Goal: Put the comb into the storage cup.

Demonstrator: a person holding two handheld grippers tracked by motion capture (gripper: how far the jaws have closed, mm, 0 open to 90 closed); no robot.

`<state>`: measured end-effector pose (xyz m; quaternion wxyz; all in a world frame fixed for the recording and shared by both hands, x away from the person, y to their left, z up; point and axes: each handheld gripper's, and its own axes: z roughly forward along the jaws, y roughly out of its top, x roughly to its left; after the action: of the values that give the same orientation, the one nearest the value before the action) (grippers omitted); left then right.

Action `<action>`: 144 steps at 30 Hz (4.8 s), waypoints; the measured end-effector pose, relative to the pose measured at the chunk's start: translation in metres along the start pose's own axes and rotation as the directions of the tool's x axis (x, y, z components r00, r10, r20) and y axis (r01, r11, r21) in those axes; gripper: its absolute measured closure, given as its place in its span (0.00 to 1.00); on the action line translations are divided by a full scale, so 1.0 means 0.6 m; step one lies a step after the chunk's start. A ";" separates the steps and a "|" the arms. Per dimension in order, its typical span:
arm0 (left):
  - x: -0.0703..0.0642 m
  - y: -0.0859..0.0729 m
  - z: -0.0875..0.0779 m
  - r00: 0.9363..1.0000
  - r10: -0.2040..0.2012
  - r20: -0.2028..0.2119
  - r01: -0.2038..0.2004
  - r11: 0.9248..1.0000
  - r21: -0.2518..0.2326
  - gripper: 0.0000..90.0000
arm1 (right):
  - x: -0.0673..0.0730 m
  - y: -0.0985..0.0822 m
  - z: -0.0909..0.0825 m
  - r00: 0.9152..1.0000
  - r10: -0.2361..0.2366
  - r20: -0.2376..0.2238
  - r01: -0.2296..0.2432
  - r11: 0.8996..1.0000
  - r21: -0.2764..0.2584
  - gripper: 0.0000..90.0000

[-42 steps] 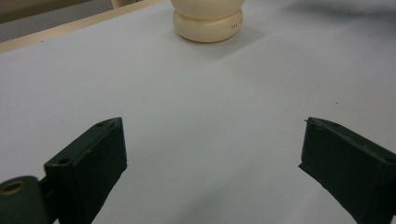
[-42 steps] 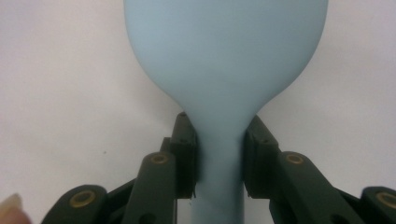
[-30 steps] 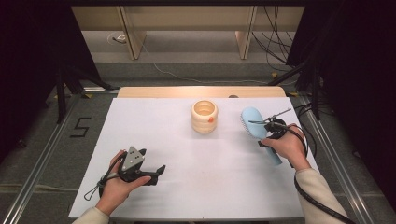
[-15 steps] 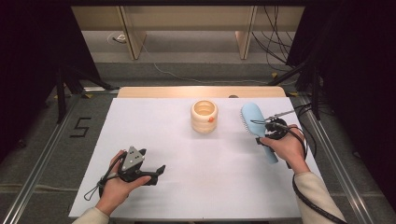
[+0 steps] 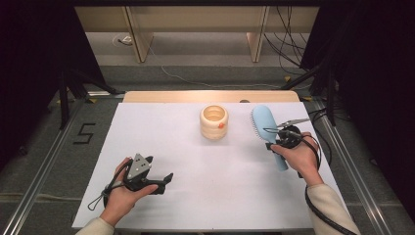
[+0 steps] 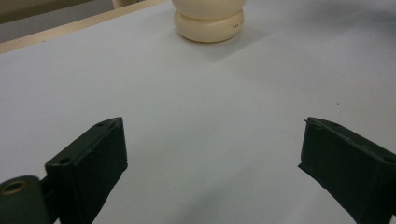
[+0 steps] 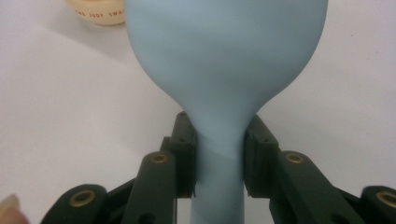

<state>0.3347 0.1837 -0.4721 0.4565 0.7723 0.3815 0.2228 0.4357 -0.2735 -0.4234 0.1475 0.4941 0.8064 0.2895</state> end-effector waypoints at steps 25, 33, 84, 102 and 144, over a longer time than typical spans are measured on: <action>0.000 0.000 -0.002 1.000 -0.001 -0.003 0.001 1.000 -0.004 0.07 | 0.002 -0.007 -0.003 1.000 -0.024 -0.002 0.024 0.990 -0.138 0.78; 0.000 0.000 -0.002 1.000 -0.002 -0.002 0.002 1.000 -0.004 0.08 | 0.008 -0.006 -0.003 1.000 -0.026 -0.007 0.025 0.986 -0.165 0.78; 0.000 0.000 -0.002 1.000 -0.004 0.002 0.004 1.000 -0.006 0.09 | 0.054 0.001 0.000 0.997 -0.067 -0.044 0.051 0.955 -0.291 0.78; 0.000 0.001 -0.002 1.000 -0.002 0.001 0.002 1.000 -0.011 0.09 | 0.070 0.004 0.001 0.995 -0.078 -0.057 0.057 0.948 -0.313 0.78; -0.013 0.054 0.025 1.000 0.017 0.026 -0.015 0.998 -0.063 0.09 | 0.126 0.011 0.015 0.983 -0.159 -0.089 0.121 0.936 -0.331 0.78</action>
<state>0.3527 0.1601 -0.4507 0.4836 0.7636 0.3620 0.2280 0.4097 -0.2019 -0.4230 0.2006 0.3870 0.7880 0.4347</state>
